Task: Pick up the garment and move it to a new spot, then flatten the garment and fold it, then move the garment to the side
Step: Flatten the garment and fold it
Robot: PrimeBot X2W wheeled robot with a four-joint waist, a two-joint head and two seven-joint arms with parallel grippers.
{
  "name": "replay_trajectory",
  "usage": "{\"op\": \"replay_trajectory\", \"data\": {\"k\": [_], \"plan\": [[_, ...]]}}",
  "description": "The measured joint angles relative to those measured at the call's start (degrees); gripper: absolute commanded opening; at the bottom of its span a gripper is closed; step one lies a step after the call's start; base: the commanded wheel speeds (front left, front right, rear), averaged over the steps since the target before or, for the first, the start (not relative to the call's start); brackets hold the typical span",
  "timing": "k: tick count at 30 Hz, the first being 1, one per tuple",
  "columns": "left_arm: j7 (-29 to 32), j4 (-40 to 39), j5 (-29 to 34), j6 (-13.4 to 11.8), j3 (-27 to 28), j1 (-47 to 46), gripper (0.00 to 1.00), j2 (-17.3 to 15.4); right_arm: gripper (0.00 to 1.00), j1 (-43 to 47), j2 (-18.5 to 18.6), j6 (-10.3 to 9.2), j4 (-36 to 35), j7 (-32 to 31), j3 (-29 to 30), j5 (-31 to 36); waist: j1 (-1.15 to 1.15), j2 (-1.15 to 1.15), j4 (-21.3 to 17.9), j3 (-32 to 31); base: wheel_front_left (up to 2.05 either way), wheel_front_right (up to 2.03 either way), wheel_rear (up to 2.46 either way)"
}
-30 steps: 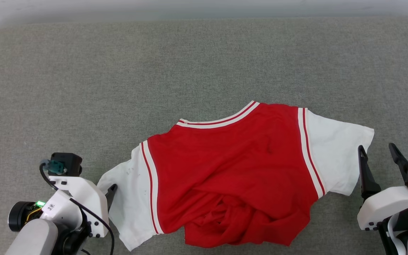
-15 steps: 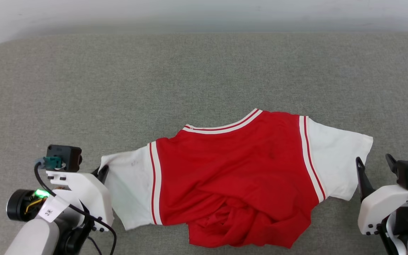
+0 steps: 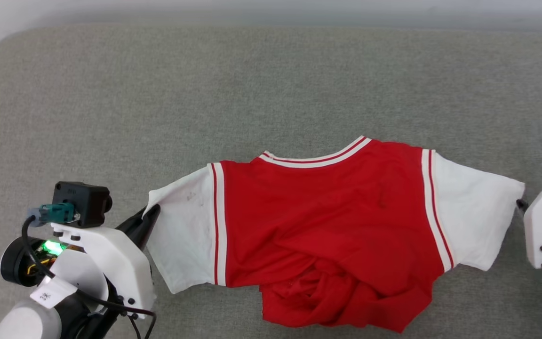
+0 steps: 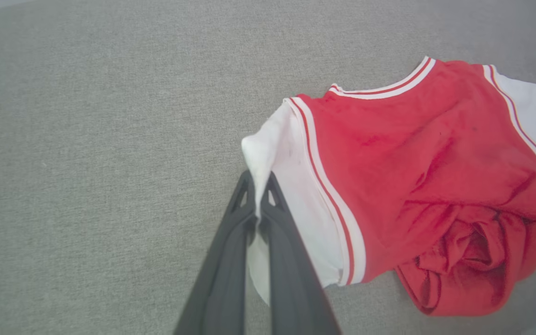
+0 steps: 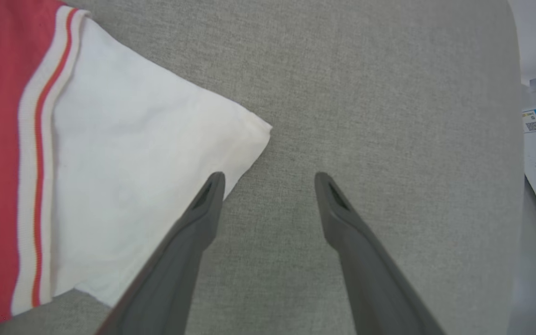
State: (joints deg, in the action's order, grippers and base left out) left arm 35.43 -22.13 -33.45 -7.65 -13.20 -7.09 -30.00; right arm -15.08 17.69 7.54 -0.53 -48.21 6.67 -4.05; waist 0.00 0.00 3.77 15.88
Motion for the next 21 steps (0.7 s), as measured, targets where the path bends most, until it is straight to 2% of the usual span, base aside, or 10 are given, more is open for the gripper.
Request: {"op": "replay_trajectory", "data": {"k": [6,15,16,21], "plan": [[1.22,-3.24,-0.02,-0.16,-0.89,-0.36,0.00,-0.11,1.00,-5.16,2.78,-0.01,3.10,-6.60,-1.18,-2.05,0.00,0.00,2.06,2.93,0.00,0.00,0.00],[1.13,-3.28,-0.10,0.16,-1.88,-1.52,0.00,0.37,1.00,-7.83,3.70,-0.05,8.08,-8.31,-1.72,-3.09,0.00,0.00,5.00,6.21,0.00,0.00,0.00],[0.94,-2.54,-0.11,0.45,-2.25,-1.82,0.00,0.52,0.00,-7.67,4.38,-0.18,8.75,-8.29,-3.53,-4.19,0.00,0.00,5.53,6.77,0.00,0.00,0.00],[0.37,-1.20,-0.19,0.67,-2.38,-2.30,0.00,0.78,0.00,-6.94,5.19,-0.03,9.12,-6.99,-5.34,-4.65,0.00,0.00,5.64,6.56,0.00,0.00,0.00]]}}
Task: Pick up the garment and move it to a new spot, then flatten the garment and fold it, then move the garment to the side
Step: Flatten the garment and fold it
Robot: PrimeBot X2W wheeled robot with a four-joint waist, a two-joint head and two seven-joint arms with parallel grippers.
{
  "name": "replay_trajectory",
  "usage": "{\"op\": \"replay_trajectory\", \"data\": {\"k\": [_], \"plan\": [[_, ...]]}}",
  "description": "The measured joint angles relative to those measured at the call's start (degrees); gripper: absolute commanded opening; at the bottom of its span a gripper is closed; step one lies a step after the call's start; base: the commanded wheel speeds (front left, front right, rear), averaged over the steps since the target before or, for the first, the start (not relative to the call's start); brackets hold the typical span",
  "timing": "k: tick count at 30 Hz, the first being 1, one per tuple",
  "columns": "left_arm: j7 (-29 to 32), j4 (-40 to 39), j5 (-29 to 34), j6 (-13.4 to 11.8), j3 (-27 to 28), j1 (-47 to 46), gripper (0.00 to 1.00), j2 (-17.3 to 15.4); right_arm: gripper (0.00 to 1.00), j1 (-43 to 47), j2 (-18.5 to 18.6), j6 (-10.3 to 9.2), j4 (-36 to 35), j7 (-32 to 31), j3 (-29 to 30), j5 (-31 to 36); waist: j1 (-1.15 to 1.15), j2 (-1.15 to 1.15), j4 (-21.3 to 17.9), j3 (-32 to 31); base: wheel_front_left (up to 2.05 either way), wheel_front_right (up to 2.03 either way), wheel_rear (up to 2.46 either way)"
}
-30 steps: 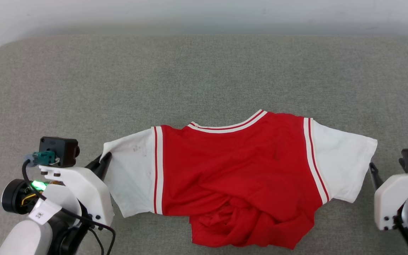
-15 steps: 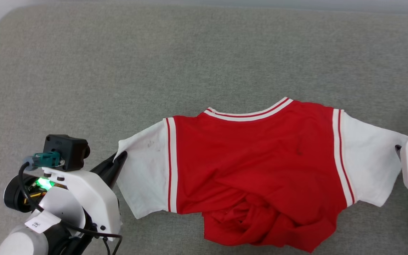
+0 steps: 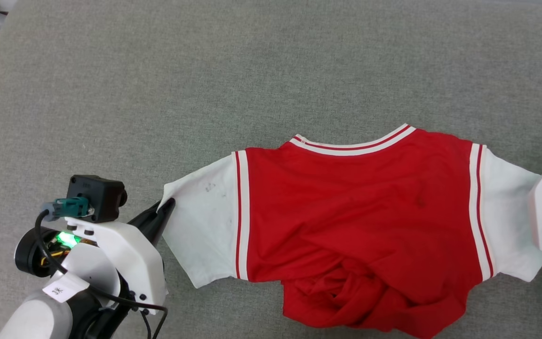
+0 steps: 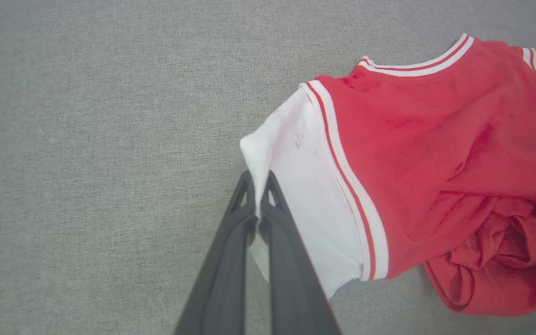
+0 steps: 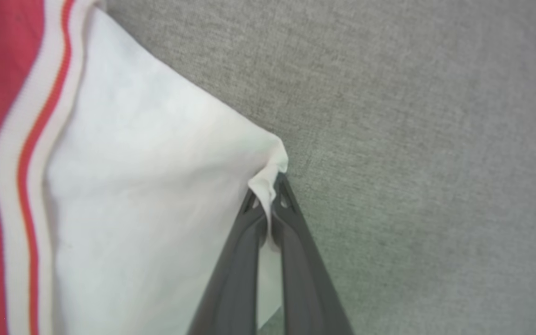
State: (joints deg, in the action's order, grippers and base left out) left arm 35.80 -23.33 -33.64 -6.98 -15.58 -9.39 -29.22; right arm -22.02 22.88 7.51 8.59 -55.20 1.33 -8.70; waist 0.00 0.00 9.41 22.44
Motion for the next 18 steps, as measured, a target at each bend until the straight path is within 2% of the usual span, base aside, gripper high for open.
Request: {"op": "replay_trajectory", "data": {"k": [6,18], "plan": [[-1.79,1.40,0.08,-0.03,0.80,0.02,0.00,-0.10,0.00,-0.03,0.02,0.00,0.66,4.52,-0.26,0.34,0.00,0.00,-0.94,-2.39,0.00,0.00,0.00],[-7.14,1.65,1.23,-0.56,3.92,1.18,0.00,-0.94,0.00,-1.13,3.11,0.00,-0.80,15.19,-1.75,0.88,0.00,0.00,-4.17,-11.19,0.00,0.00,0.00]]}}
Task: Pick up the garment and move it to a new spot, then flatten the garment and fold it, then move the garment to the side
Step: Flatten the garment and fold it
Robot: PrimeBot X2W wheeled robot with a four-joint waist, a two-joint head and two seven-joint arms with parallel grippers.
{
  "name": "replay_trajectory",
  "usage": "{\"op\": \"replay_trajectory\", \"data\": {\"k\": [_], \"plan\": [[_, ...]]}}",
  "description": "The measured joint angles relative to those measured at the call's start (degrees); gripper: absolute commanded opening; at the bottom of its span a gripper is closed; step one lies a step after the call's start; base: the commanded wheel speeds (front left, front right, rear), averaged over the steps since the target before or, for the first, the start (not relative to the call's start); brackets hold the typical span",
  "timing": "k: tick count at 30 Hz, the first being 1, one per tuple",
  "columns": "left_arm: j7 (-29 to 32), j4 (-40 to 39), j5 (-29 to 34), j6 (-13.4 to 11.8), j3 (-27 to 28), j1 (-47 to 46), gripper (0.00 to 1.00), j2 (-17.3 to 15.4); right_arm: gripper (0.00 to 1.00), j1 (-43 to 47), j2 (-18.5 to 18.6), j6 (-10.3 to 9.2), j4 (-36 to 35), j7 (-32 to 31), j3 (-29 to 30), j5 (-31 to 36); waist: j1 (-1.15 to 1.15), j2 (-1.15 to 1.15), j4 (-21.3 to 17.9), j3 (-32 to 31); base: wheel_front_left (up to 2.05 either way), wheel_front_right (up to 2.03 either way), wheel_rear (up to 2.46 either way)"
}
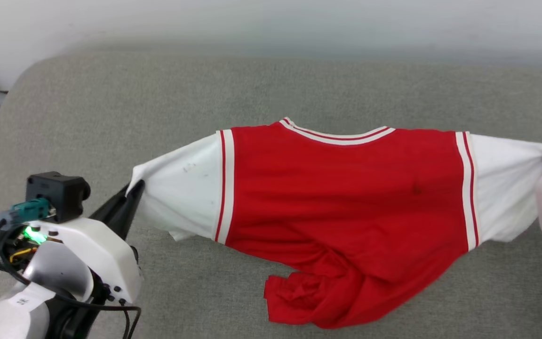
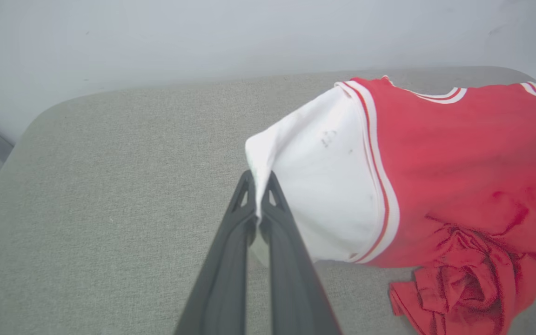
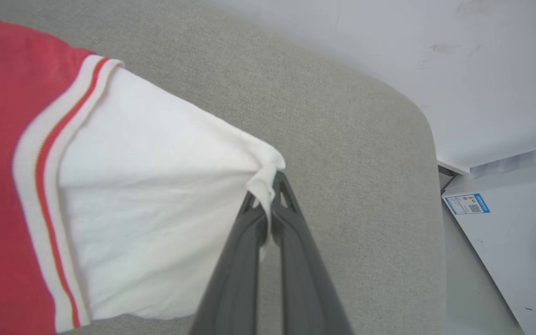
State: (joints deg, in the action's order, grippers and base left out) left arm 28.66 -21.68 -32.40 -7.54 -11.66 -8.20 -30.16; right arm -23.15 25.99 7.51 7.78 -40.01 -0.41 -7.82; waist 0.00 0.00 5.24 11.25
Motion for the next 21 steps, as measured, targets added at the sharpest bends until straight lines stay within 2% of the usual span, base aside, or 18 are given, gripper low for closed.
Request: {"op": "replay_trajectory", "data": {"k": [9,21], "plan": [[-5.35,-0.64,0.96,0.48,4.37,-2.35,0.00,-1.64,0.00,-4.86,2.75,0.02,-3.15,5.35,-0.85,-0.69,0.00,0.00,-2.46,-5.11,0.00,0.00,0.00],[-10.24,-0.49,1.91,2.01,9.57,-9.85,0.00,-5.22,0.00,-14.13,4.72,0.03,-5.50,13.04,-1.35,-1.09,0.00,0.00,-4.32,-6.77,0.00,0.00,0.00]]}}
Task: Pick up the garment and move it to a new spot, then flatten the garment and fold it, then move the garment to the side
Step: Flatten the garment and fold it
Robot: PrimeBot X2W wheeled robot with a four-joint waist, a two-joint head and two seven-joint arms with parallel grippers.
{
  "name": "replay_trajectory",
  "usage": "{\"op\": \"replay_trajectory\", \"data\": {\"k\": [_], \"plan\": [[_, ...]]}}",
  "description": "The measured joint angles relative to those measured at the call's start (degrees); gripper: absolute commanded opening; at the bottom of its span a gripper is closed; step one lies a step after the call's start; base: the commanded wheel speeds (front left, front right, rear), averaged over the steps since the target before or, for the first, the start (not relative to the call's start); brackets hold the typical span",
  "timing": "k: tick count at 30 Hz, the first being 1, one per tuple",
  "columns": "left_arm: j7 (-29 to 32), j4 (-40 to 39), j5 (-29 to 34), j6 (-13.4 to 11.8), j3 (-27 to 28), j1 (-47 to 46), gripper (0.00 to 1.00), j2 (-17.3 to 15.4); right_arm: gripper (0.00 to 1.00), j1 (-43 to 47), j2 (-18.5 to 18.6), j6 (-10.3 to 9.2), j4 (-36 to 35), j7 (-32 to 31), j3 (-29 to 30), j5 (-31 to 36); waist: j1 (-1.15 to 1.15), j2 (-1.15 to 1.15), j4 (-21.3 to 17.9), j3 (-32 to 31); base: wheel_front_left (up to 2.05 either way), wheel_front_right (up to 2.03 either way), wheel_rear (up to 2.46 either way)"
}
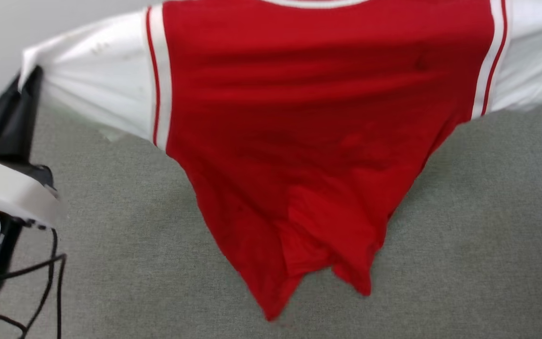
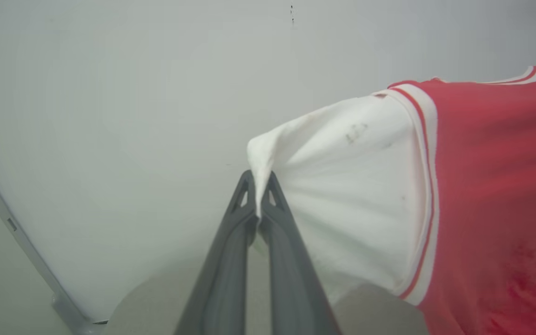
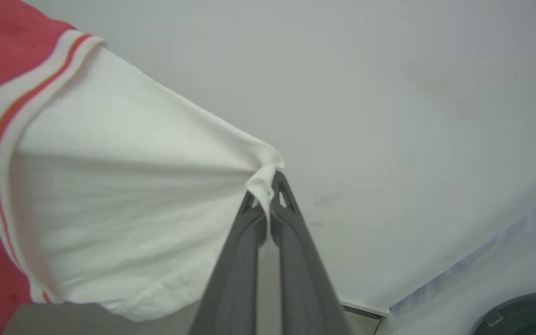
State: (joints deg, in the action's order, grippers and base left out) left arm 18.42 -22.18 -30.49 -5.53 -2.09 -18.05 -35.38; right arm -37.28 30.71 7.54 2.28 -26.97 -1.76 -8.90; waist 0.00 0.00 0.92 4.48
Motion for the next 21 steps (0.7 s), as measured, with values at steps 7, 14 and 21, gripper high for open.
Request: {"op": "replay_trajectory", "data": {"k": [7,14,21], "plan": [[-1.57,-0.15,0.04,0.51,2.67,-5.63,0.00,-1.80,0.00,-6.23,-0.48,0.00,-0.63,3.04,1.74,0.35,0.00,0.00,-0.29,0.96,0.00,0.00,0.00],[-0.18,1.62,-2.03,2.59,4.23,-11.47,0.00,-4.91,0.00,-10.94,-2.50,0.01,0.12,5.30,3.07,1.22,0.00,0.00,-0.26,4.69,0.00,0.00,0.00],[1.05,7.67,-4.17,7.26,2.52,-23.96,0.00,-7.50,0.00,-21.32,-2.74,0.01,3.14,7.25,3.04,3.36,-0.01,0.00,0.29,11.31,0.00,0.00,0.00]]}}
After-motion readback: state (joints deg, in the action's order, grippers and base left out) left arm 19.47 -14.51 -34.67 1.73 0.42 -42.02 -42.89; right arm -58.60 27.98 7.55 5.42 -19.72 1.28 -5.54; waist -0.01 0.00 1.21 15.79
